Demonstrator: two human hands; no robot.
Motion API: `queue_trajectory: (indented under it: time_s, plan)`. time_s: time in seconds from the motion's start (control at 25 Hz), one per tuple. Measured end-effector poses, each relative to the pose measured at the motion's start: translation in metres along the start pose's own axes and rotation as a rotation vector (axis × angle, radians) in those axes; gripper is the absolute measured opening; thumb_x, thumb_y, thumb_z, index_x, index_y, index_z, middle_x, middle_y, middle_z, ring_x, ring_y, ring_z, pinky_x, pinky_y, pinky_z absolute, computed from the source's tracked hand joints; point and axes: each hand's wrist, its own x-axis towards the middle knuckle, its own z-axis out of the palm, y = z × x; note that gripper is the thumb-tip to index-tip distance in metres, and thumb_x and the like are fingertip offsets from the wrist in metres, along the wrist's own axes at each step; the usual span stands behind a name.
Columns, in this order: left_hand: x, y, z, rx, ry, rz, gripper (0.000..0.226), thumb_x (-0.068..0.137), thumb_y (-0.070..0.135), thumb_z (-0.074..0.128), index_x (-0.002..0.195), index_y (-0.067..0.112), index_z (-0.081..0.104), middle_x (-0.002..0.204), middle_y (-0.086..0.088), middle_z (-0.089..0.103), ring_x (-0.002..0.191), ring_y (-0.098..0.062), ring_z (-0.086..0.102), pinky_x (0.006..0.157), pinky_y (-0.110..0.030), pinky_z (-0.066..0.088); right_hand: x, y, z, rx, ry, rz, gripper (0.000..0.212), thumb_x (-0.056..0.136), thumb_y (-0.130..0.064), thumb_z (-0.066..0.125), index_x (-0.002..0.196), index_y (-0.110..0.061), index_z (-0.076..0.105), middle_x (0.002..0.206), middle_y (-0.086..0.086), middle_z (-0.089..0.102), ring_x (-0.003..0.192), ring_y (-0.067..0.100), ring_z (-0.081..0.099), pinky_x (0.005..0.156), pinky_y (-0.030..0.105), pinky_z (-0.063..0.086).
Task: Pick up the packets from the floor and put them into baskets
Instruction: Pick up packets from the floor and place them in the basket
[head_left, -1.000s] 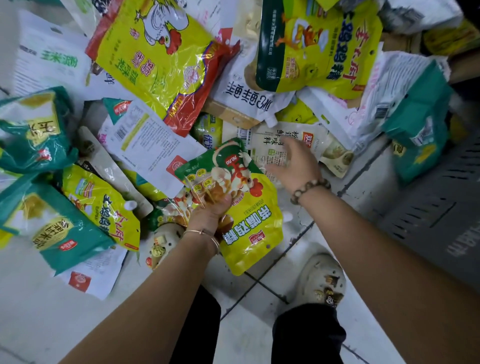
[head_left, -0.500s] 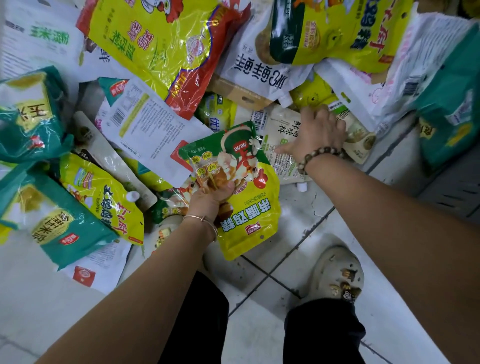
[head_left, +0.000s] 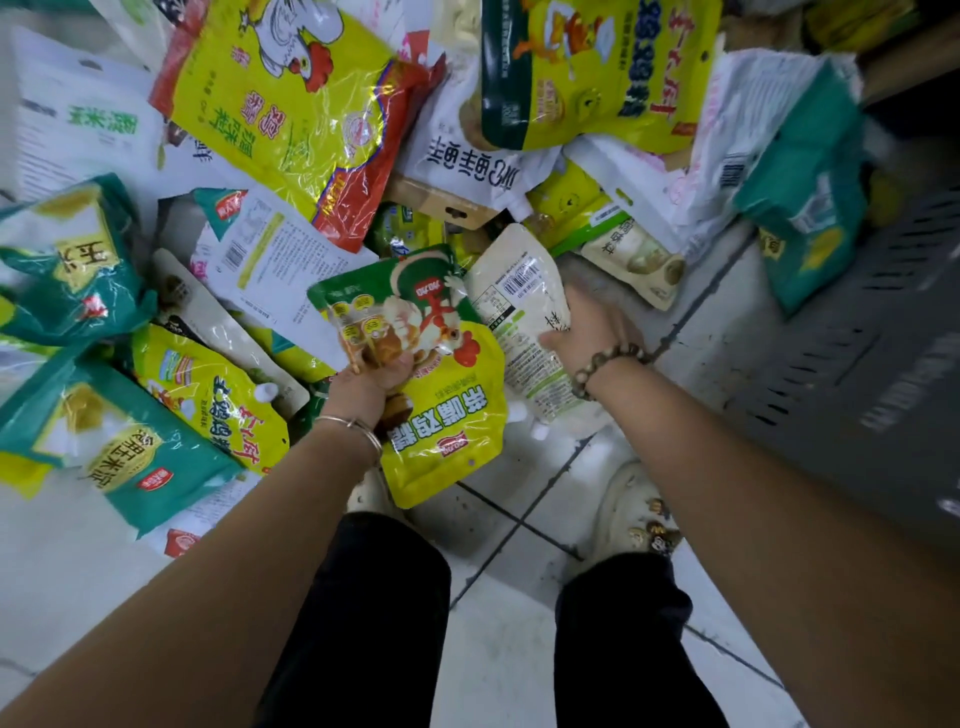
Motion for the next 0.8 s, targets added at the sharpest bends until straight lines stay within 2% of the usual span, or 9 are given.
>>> queue_trajectory:
  time_s: [0.08,0.16,0.24,0.32,0.4,0.52,0.68,0.8]
  plan:
    - [-0.018,0.012,-0.008,0.029,0.047,0.002,0.028,0.082,0.027,0.070,0.100,0.008,0.059,0.062,0.001,0.058,0.031,0.000,0.051,0.042,-0.019,0.049,-0.025,0.004,-0.010,0.115,0.065,0.017,0.019,0.083,-0.027,0.066,0.099,-0.019,0.059,0.100,0.008,0.066,0.087,0.026,0.060,0.066,0.029,0.039]
    - [-0.041,0.023,-0.018,0.077,0.088,0.072,0.025,0.079,0.032,0.072,0.082,0.010,0.060,0.065,-0.001,0.057,0.034,-0.002,0.052,0.050,-0.022,0.050,-0.050,0.004,-0.024,0.277,0.129,0.064,0.019,0.083,-0.024,0.066,0.101,-0.017,0.062,0.101,0.007,0.067,0.086,0.024,0.059,0.067,0.029,0.042]
    - [-0.071,0.035,-0.028,0.139,0.129,0.152,0.029,0.078,0.037,0.072,0.071,0.015,0.055,0.064,-0.002,0.057,0.037,-0.005,0.053,0.049,-0.021,0.050,-0.073,0.000,-0.041,0.417,0.203,0.103,0.021,0.084,-0.022,0.065,0.104,-0.016,0.062,0.103,0.006,0.067,0.089,0.023,0.060,0.072,0.032,0.046]
    - [-0.105,0.050,-0.035,0.139,0.145,0.223,0.030,0.078,0.039,0.071,0.070,0.016,0.054,0.059,-0.001,0.055,0.031,-0.001,0.050,0.037,-0.014,0.044,-0.096,-0.004,-0.060,0.513,0.269,0.120,0.025,0.084,-0.022,0.065,0.107,-0.014,0.061,0.106,0.007,0.067,0.094,0.026,0.062,0.079,0.036,0.050]
    - [-0.141,0.066,-0.041,0.142,0.163,0.275,0.031,0.078,0.038,0.071,0.069,0.015,0.053,0.056,0.000,0.052,0.027,0.001,0.045,0.032,-0.010,0.037,-0.121,-0.009,-0.081,0.573,0.328,0.139,0.030,0.084,-0.023,0.066,0.110,-0.011,0.059,0.109,0.008,0.067,0.099,0.028,0.061,0.084,0.034,0.049]
    - [-0.192,0.088,-0.042,0.165,0.180,0.374,0.032,0.080,0.038,0.070,0.065,0.016,0.052,0.054,0.000,0.048,0.026,0.001,0.041,0.031,-0.010,0.035,-0.158,-0.014,-0.117,0.651,0.418,0.137,0.024,0.083,-0.023,0.066,0.104,-0.015,0.060,0.100,0.000,0.067,0.094,0.025,0.063,0.078,0.028,0.045]
    - [-0.254,0.114,-0.037,0.222,0.143,0.504,0.028,0.081,0.038,0.068,0.067,0.017,0.056,0.056,0.000,0.050,0.037,-0.008,0.046,0.041,-0.020,0.042,-0.210,-0.012,-0.171,0.801,0.514,0.139,0.021,0.082,-0.021,0.066,0.102,-0.015,0.061,0.085,0.000,0.065,0.080,0.025,0.064,0.076,0.040,0.053]
    - [-0.300,0.124,-0.023,0.202,0.080,0.570,0.019,0.081,0.037,0.069,0.072,0.021,0.061,0.059,0.007,0.058,0.036,0.001,0.048,0.039,-0.015,0.043,-0.244,0.000,-0.206,0.836,0.639,0.155,0.023,0.082,-0.017,0.066,0.103,-0.011,0.063,0.082,-0.005,0.061,0.072,0.014,0.058,0.067,0.024,0.045]
